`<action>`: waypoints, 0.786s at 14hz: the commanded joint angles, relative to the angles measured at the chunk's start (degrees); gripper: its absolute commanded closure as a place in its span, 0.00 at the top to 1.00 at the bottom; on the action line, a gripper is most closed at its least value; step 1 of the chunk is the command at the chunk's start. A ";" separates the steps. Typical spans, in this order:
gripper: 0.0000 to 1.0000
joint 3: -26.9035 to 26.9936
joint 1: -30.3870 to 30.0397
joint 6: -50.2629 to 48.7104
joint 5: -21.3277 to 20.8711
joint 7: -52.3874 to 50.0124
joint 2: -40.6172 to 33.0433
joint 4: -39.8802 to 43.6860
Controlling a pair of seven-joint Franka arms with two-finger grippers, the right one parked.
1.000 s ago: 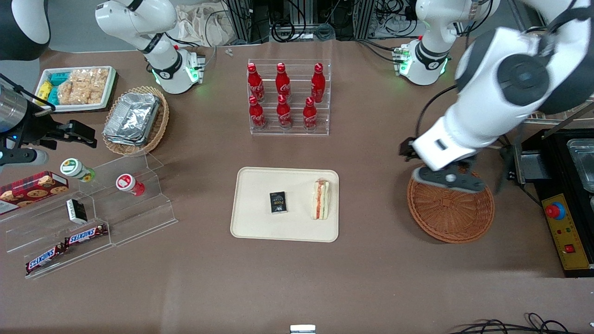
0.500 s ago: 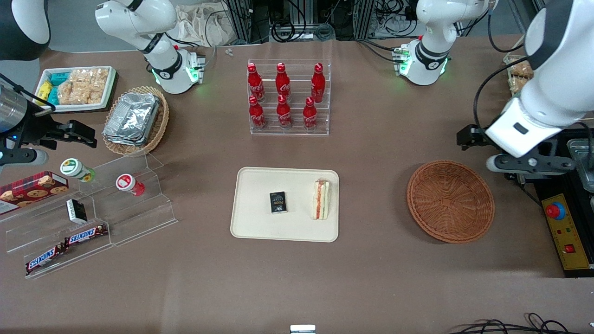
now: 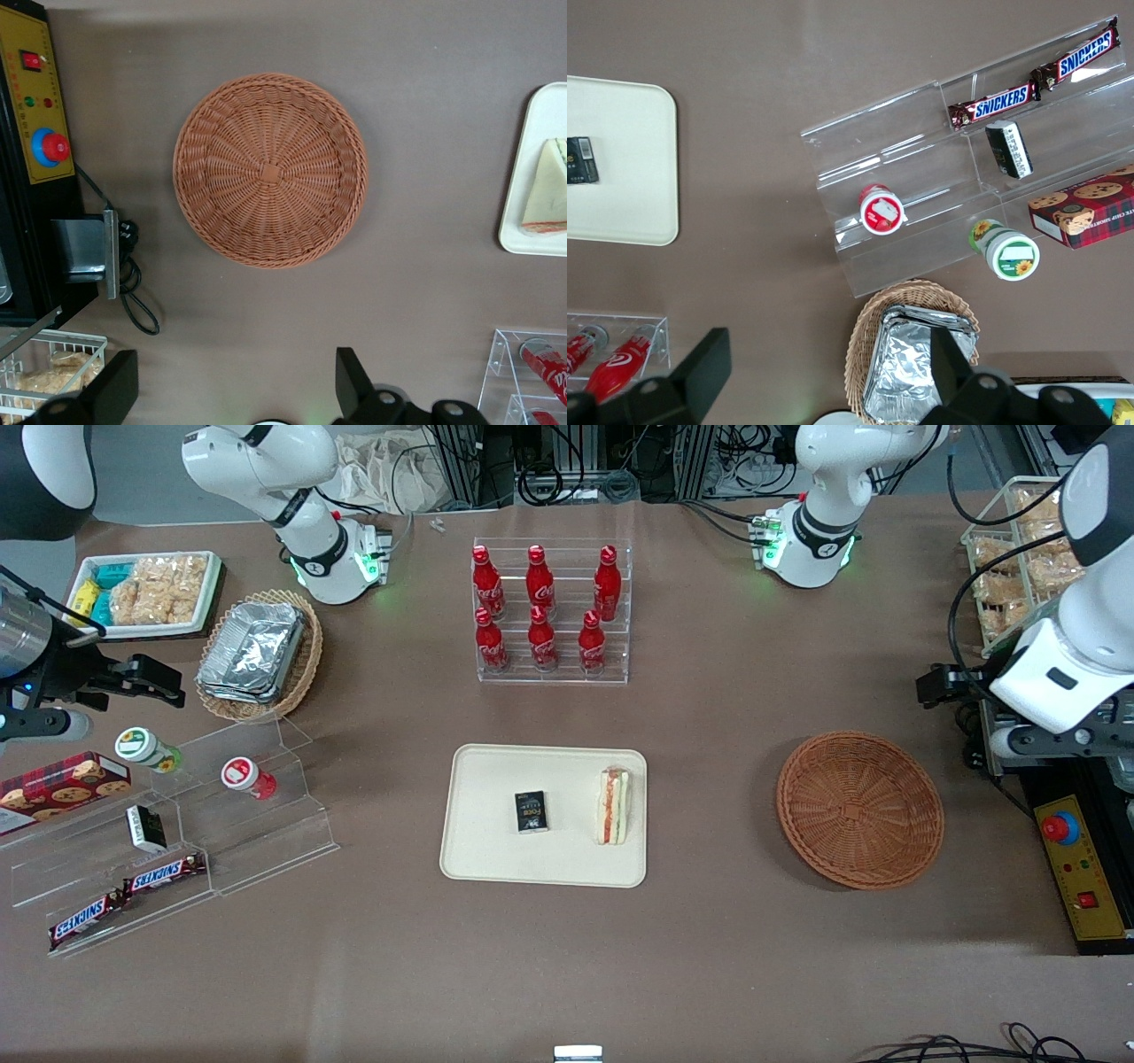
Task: Place sandwich from basket to tray
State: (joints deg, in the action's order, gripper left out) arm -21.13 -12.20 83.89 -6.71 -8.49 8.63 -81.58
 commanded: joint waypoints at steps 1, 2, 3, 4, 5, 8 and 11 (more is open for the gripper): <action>1.00 -0.32 -1.07 -1.53 1.17 0.05 -1.60 0.37; 1.00 -0.41 -1.77 -1.53 1.26 0.14 -1.60 0.11; 1.00 -0.49 -1.86 -1.53 1.78 0.14 -1.60 0.02; 1.00 -0.32 -2.30 -1.53 3.70 0.05 -1.78 0.02; 1.00 -0.41 -3.69 -1.53 4.68 0.05 -2.30 -0.07; 1.00 3.52 -1.09 -1.53 4.86 0.23 -3.44 -1.73; 1.00 10.49 4.99 -1.01 4.95 1.36 -4.24 -2.70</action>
State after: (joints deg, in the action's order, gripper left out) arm -13.63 -9.82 83.01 -2.75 -8.18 6.75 -82.22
